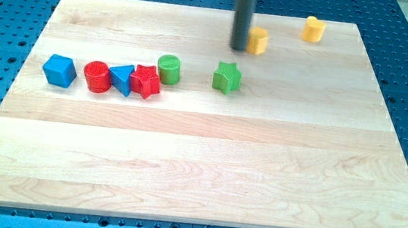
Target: Move the green blocks to the top left corner of the board
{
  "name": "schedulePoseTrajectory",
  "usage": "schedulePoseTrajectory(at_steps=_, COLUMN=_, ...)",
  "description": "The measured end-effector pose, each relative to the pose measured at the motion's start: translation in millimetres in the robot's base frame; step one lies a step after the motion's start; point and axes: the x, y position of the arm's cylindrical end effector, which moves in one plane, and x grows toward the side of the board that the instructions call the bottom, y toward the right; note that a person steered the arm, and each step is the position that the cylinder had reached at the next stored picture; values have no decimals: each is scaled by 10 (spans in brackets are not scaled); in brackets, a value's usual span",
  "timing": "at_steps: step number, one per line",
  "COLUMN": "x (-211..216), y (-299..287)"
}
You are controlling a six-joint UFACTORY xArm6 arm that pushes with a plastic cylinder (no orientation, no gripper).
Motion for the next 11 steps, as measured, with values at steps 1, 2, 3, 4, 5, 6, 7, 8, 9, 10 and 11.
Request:
schedulePoseTrajectory(at_steps=1, x=-19, y=385)
schedulePoseTrajectory(at_steps=2, x=209, y=198)
schedulePoseTrajectory(at_steps=3, x=609, y=665)
schedulePoseTrajectory(at_steps=4, x=1132, y=5)
schedulePoseTrajectory(at_steps=5, x=906, y=-470)
schedulePoseTrajectory(at_steps=6, x=817, y=-706)
schedulePoseTrajectory(at_steps=7, x=792, y=-775)
schedulePoseTrajectory(at_steps=8, x=897, y=-841)
schedulePoseTrajectory(at_steps=9, x=1080, y=-825)
schedulePoseTrajectory(at_steps=10, x=993, y=-1306)
schedulePoseTrajectory(at_steps=11, x=989, y=-1322)
